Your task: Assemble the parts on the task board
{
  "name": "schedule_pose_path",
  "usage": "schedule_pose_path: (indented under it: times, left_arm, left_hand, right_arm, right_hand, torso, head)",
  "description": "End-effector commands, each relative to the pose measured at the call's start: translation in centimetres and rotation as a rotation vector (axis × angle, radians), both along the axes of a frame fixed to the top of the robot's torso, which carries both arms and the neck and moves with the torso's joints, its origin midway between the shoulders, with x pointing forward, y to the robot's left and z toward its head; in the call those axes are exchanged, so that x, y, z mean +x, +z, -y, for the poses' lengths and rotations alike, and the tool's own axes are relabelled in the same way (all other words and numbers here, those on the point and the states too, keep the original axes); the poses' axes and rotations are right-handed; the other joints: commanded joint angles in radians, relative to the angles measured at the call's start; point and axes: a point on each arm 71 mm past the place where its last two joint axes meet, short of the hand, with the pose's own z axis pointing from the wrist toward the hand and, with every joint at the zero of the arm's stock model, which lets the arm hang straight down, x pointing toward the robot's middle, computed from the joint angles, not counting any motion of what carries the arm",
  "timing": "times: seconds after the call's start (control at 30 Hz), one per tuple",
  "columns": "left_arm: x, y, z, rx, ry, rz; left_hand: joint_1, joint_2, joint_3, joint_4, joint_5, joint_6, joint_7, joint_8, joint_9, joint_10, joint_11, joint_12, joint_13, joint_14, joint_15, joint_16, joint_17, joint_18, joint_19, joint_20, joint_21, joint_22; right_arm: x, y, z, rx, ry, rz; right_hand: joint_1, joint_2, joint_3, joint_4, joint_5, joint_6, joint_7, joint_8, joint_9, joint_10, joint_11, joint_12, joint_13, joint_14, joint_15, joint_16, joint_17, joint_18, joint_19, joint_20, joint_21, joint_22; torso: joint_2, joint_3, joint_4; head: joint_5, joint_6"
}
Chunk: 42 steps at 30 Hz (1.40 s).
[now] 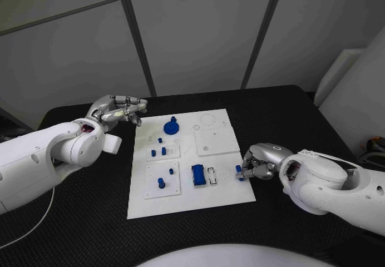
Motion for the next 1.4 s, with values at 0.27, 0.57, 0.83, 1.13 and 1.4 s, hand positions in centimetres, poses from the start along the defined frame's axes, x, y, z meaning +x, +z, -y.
schedule_pose_path:
  times: [0.27,0.57,0.83,1.13,1.4]
  left_arm:
    - [0.0,0.2,0.2,-0.010,-0.010,0.010]
    - [0.0,0.2,0.1,-0.008,-0.009,0.006]
    - [-0.1,0.2,0.0,-0.008,-0.009,0.005]
    - [-0.1,0.2,0.1,-0.008,-0.010,0.004]
    - [-0.1,0.2,0.1,-0.007,-0.009,0.004]
  left_hand:
    - [-0.010,0.000,0.000,0.006,0.006,-0.006,-0.001,0.007,-0.001,-0.006,0.000,0.006,0.001,0.000,0.006,-0.004,-0.001,-0.003,0.006,0.001,-0.002,-0.001]
    - [-0.009,0.000,0.000,0.006,0.006,-0.006,-0.001,0.007,0.000,-0.006,0.000,0.006,0.001,0.000,0.006,-0.004,-0.001,-0.003,0.006,0.001,-0.003,-0.002]
    - [-0.009,0.000,0.000,0.006,0.006,-0.006,-0.001,0.007,0.000,-0.006,0.000,0.006,0.001,0.000,0.006,-0.004,-0.001,-0.003,0.006,0.001,-0.003,-0.002]
    - [-0.009,0.001,0.001,0.006,0.006,-0.006,-0.001,0.007,0.000,-0.007,0.000,0.007,0.002,0.000,0.006,-0.004,-0.001,-0.003,0.006,0.001,-0.003,-0.002]
    - [-0.009,0.001,0.001,0.006,0.006,-0.006,-0.001,0.007,0.000,-0.007,0.000,0.007,0.002,0.000,0.006,-0.004,-0.001,-0.003,0.006,0.001,-0.003,-0.002]
  right_arm:
    - [0.2,-0.8,-0.9,-0.060,0.023,0.022]
    - [0.3,-1.0,-1.7,-0.123,0.053,0.053]
    - [0.2,-1.1,-2.0,-0.161,0.072,0.063]
    - [0.2,-1.1,-2.3,-0.188,0.073,0.064]
    - [0.1,-0.7,-2.8,-0.140,0.063,0.101]
  right_hand:
    - [0.067,0.003,0.014,-0.035,-0.005,-0.023,0.003,0.001,0.015,-0.004,-0.005,-0.012,-0.003,0.062,-0.007,-0.006,0.059,-0.007,-0.001,-0.010,-0.007,-0.004]
    - [0.133,-0.003,0.048,-0.075,-0.066,-0.067,0.019,-0.005,0.030,-0.036,0.008,-0.044,-0.025,0.063,0.002,-0.004,0.065,-0.004,-0.012,-0.005,-0.024,-0.022]
    - [0.188,-0.017,0.113,-0.104,-0.062,-0.107,0.037,-0.022,0.032,-0.061,0.022,-0.058,-0.034,0.065,0.014,0.004,0.078,-0.002,-0.019,0.006,-0.033,-0.031]
    - [0.209,-0.019,0.174,-0.106,-0.013,-0.095,0.034,-0.022,0.032,-0.055,0.020,-0.037,-0.016,0.069,0.015,0.022,0.105,-0.002,-0.017,0.008,-0.031,-0.027]
    - [0.211,-0.020,0.255,-0.088,0.067,-0.058,0.018,-0.011,0.036,-0.035,0.005,-0.015,0.003,0.067,0.003,0.017,0.101,-0.006,-0.006,-0.001,-0.017,-0.008]
  torso:
    - [0.000,-0.0011,0.0004]
    - [0.000,-0.0012,0.0005]
    - [0.000,-0.0007,-0.0008]
    - [0.000,-0.0007,0.0011]
    - [-0.001,0.0007,-0.0012]
  head:
    - [0.006,-0.003]
    - [0.008,-0.005]
    - [0.007,-0.006]
    - [0.007,-0.010]
    - [0.010,-0.011]
